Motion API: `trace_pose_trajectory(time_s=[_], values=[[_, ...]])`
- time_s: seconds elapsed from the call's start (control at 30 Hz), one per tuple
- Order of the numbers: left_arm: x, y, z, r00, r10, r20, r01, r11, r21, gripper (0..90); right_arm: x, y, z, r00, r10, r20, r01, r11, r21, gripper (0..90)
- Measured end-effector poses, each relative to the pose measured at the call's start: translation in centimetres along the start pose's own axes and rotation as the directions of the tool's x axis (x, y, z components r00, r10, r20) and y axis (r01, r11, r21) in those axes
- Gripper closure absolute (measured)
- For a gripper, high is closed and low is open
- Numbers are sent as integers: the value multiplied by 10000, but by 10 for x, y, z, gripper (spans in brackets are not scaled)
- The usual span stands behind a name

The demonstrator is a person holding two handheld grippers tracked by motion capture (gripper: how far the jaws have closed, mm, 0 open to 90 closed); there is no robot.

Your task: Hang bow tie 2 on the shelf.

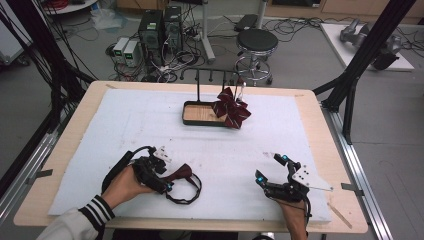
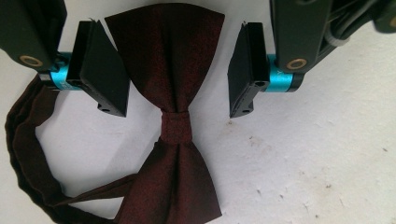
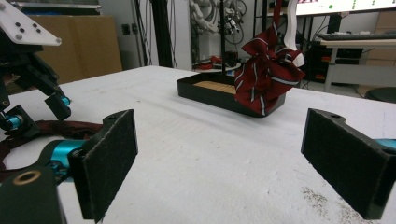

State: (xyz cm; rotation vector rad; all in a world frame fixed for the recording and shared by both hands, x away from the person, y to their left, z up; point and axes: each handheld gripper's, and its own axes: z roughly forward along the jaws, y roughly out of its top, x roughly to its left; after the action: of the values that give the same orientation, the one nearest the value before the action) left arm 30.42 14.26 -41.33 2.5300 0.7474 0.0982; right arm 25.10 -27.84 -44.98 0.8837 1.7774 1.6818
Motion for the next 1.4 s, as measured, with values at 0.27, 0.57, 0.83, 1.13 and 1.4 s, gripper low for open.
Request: trace_pose_trajectory(time_s=[0.27, 0.57, 0.83, 1.13, 1.4], values=[[-1, 1, 3, 9999, 86, 127, -89, 9996, 267, 564, 2, -2, 1, 10000, 31, -33, -30, 9999, 133, 99], [-2, -1, 2, 9995, 297, -81, -296, 9994, 173, 750, 1, -2, 1, 10000, -13, -26, 13, 10000, 74, 99], [-2, -4, -7, 9983, 403, -410, -424, 9977, -521, 762, 1, -2, 1, 10000, 67, 7, -67, 10000, 72, 99], [-1, -4, -25, 9948, 562, -849, -691, 9853, -1565, 766, 1, -3, 0, 10000, 18, -15, -18, 10000, -61, 99], [5, -1, -41, 9924, 382, -1172, -671, 9649, -2538, 766, 2, -3, -1, 10000, -33, 30, 33, 9999, -112, 99]])
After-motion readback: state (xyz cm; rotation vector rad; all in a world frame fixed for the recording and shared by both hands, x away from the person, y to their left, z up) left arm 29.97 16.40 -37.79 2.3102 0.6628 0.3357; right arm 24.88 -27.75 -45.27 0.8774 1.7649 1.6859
